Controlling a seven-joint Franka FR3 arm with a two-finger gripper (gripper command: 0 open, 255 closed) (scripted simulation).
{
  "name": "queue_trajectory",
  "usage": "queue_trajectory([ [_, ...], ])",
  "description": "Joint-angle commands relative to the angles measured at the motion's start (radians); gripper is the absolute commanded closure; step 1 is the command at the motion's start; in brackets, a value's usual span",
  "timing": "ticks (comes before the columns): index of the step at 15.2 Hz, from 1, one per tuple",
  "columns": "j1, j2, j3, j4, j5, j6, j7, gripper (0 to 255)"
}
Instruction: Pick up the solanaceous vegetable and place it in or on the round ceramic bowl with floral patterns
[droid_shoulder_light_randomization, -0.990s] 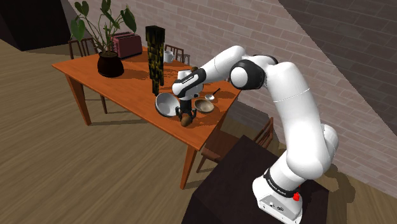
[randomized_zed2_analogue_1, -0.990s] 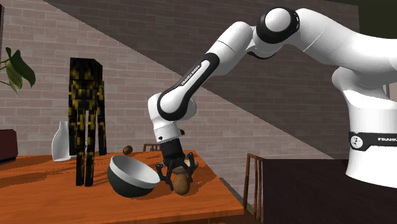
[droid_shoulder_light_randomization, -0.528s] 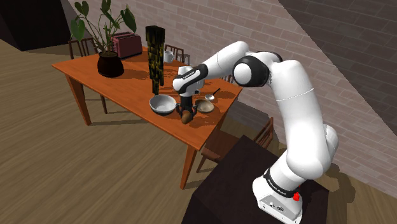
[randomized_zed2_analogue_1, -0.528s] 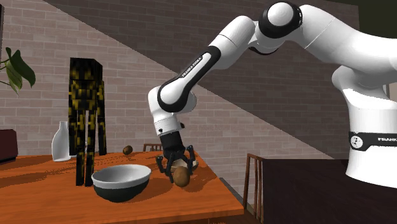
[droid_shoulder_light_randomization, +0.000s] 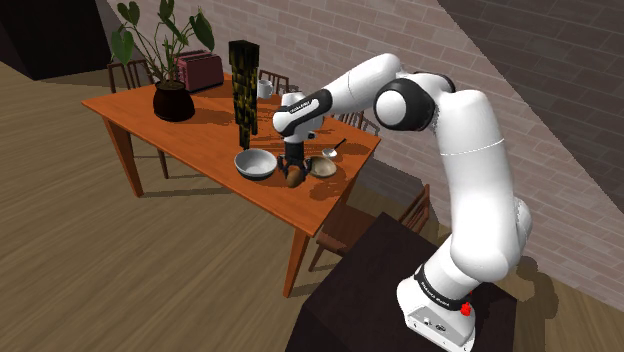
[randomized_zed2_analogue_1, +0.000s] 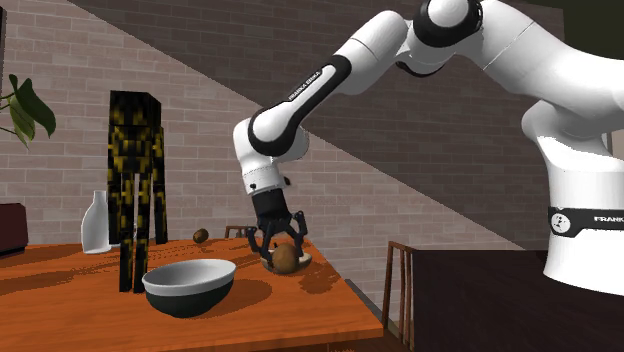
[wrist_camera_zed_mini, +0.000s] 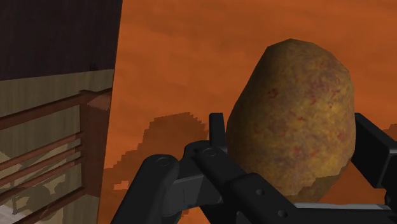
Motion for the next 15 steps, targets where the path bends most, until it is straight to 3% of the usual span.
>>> queue_trajectory([
  [1,0.001,-0.016,-0.001,0.001,-0.001,-0.017,0.001,255],
  [10,0.002,-0.087,-0.003,-0.002,-0.005,-0.085,0.005,255],
  [15,-0.070,-0.025,-0.030,0.108,-0.015,-0.135,-0.081,255],
])
